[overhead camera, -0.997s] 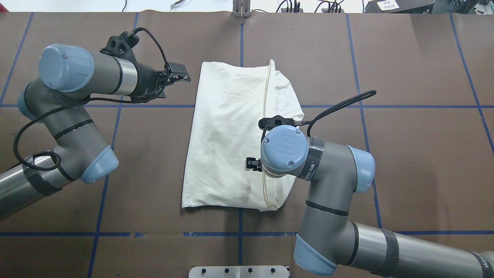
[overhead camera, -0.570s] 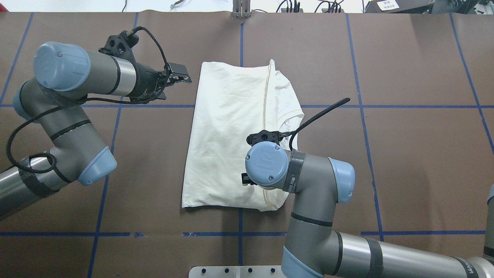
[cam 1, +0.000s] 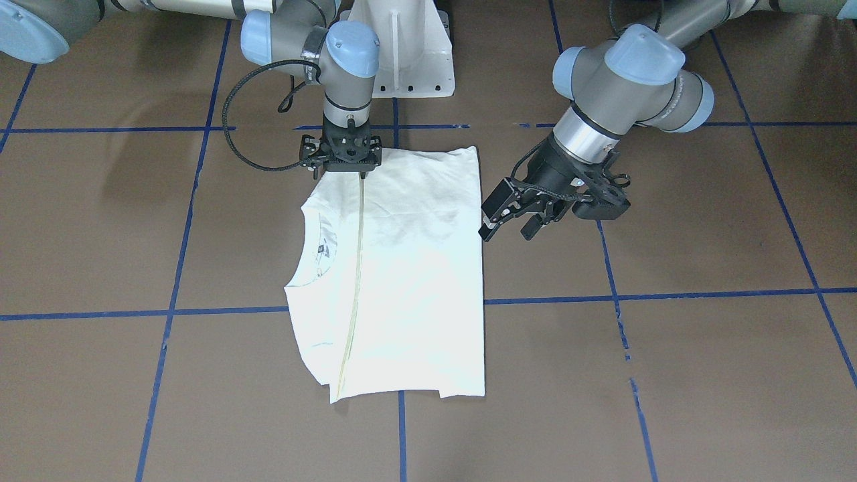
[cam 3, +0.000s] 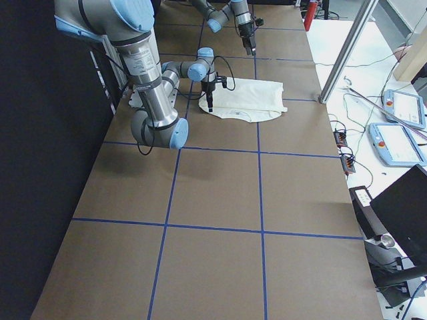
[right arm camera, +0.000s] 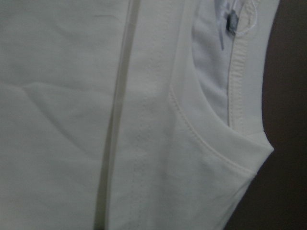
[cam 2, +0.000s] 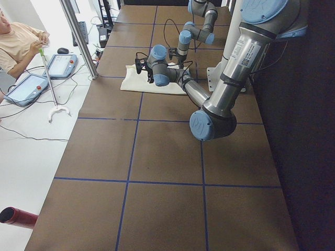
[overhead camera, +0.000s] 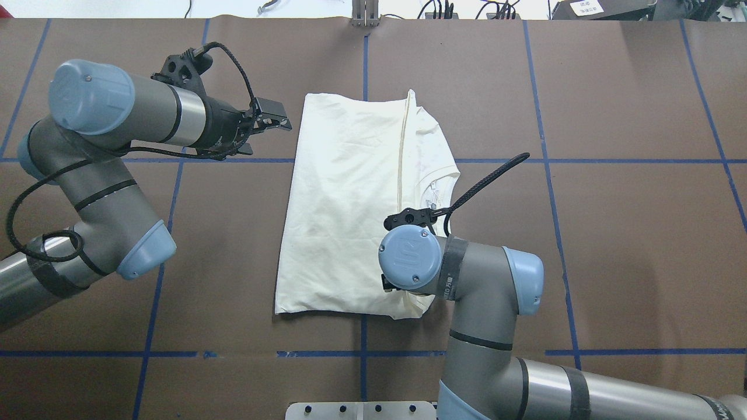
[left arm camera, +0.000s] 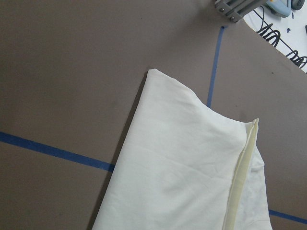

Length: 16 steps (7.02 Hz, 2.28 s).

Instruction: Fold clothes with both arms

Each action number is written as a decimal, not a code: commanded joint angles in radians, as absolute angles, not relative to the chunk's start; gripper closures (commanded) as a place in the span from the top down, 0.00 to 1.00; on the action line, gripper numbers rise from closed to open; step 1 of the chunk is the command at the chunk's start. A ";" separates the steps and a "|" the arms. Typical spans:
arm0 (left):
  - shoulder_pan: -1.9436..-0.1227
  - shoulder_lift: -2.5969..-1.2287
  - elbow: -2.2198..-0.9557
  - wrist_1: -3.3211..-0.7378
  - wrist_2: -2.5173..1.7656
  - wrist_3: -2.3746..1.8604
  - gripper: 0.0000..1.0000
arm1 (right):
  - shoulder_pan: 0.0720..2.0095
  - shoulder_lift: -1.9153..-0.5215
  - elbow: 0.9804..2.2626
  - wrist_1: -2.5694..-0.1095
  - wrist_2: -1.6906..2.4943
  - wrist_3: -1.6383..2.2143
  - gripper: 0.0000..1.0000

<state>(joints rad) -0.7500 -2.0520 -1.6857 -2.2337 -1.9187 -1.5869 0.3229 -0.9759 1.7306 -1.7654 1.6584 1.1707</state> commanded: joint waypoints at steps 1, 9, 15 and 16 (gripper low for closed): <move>-0.750 -2.057 -1.721 -2.179 -1.911 -1.588 1.00 | 0.356 -1.107 1.893 -1.837 1.666 1.056 1.00; -0.746 -1.982 -1.835 -2.178 -1.879 -1.598 1.00 | 0.261 -1.071 1.793 -1.404 1.579 1.943 0.77; -0.736 -1.987 -1.845 -2.177 -1.879 -1.600 1.00 | 0.261 -1.100 1.841 -1.443 1.580 1.987 0.70; -0.736 -1.988 -1.845 -2.177 -1.879 -1.598 1.00 | 0.244 -1.100 1.873 -1.516 1.580 1.987 0.70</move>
<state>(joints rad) -0.7366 -1.9868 -1.8448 -2.1768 -1.8797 -1.5991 0.2568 -1.0955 1.8397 -1.4501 1.5793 1.9861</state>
